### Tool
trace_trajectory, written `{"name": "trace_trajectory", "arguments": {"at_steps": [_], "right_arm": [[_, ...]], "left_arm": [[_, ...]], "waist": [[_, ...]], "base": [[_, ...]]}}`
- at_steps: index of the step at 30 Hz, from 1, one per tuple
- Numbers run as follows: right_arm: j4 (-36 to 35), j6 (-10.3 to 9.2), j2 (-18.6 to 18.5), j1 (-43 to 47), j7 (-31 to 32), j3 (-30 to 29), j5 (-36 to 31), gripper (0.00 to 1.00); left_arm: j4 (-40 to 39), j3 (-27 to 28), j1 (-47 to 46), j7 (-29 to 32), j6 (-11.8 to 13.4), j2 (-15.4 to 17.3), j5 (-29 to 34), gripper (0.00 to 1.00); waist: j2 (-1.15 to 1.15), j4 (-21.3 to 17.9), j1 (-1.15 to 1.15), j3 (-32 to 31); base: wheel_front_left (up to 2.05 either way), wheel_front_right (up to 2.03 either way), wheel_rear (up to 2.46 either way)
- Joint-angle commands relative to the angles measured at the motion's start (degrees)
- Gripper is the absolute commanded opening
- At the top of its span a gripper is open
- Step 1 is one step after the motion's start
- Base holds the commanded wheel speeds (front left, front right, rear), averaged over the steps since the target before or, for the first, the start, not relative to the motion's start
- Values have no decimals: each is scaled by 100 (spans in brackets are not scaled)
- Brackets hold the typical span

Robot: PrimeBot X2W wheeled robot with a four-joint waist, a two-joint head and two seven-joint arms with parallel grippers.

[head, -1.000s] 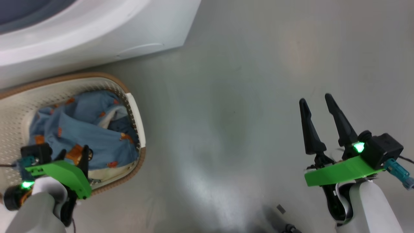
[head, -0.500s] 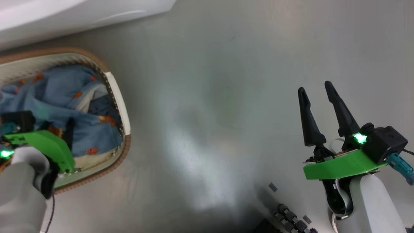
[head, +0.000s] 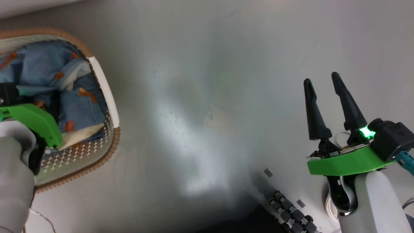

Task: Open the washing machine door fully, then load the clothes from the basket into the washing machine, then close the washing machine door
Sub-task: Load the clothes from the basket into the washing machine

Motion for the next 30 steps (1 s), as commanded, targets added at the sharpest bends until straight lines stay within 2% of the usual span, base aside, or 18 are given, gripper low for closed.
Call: {"name": "trace_trajectory", "arguments": {"at_steps": [1,2,4,5,12,19,25,30], "right_arm": [[-138,9,-52,95,-43,77,-3,100],[-149,9,-52,96,-43,58,-6,100],[-165,9,-52,98,-43,23,-12,100],[-169,9,-52,99,-43,6,-17,100],[-100,9,-52,48,-43,-81,-75,100],[63,9,-52,83,-43,-180,-78,100],[259,9,-52,186,-43,-327,-88,100],[378,9,-52,362,-43,-395,-127,100]], "left_arm": [[79,61,22,-88,-16,198,41,100],[143,38,-6,-116,-16,167,49,77],[236,-26,-41,-178,-16,106,71,20],[279,-55,-54,-212,-16,77,80,0],[477,-114,-81,-543,-16,-57,55,0],[385,-127,164,-1014,78,-162,192,0],[-1007,510,863,-1033,469,-104,483,0],[-2267,1345,1831,-1034,801,-260,952,0]], "waist": [[0,-9,0,96],[0,-1,0,116],[0,21,0,141],[0,34,0,147],[0,196,0,61],[0,535,0,-410],[0,891,0,-1003],[0,1120,0,-1597]], "base": [[0,0,0],[0,0,0],[0,0,0],[0,0,0],[0,0,0],[0,0,0],[0,0,0],[0,0,0]]}}
